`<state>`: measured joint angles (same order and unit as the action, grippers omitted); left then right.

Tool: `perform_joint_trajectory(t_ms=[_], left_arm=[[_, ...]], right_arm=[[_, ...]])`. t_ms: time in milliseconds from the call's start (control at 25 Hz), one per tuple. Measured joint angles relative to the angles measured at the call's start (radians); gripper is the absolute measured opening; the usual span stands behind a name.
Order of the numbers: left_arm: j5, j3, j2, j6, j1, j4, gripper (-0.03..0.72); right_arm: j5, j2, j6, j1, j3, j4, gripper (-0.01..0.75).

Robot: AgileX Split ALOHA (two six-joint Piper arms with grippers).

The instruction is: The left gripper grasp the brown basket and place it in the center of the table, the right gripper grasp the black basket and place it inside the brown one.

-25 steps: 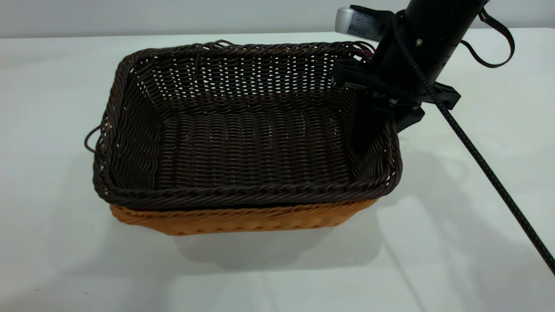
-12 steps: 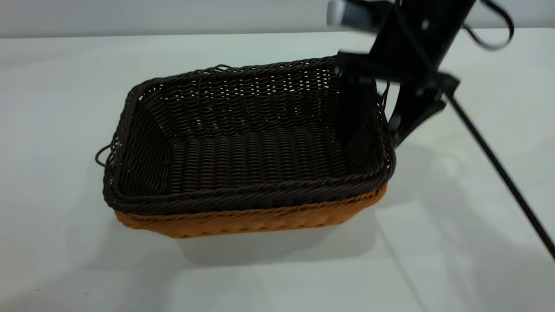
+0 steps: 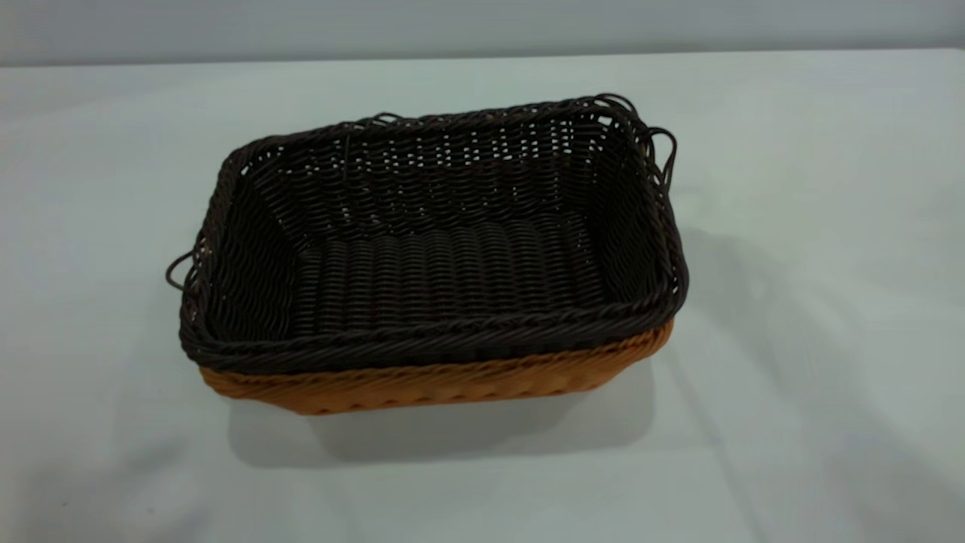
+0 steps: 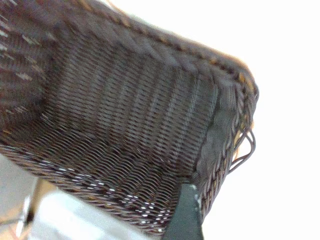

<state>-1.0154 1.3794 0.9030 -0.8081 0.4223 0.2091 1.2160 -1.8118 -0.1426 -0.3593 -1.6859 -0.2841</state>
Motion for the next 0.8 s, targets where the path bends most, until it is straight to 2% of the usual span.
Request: perform_joint_trajectory(t_ms=[160, 320, 560, 800], left_arm=[[-0.057, 0.000, -0.117, 0.244, 0.000, -0.138, 0.452], [-0.151, -0.001, -0.191, 0.427, 0.000, -0.221, 0.452], [-0.152, -0.030, -0.245, 0.616, 0.000, -0.242, 0.450], [-0.152, -0.230, -0.297, 0.698, 0.000, -0.241, 0.450]], right_arm=[[0.019, 0.226, 0.022, 0.000, 0.003, 0.000, 0.586], [0.032, 0.462, 0.041, 0.000, 0.071, 0.004, 0.587], [0.043, 0.825, 0.045, 0.000, 0.315, 0.060, 0.586], [0.039, 1.174, 0.047, 0.000, 0.636, 0.189, 0.586]])
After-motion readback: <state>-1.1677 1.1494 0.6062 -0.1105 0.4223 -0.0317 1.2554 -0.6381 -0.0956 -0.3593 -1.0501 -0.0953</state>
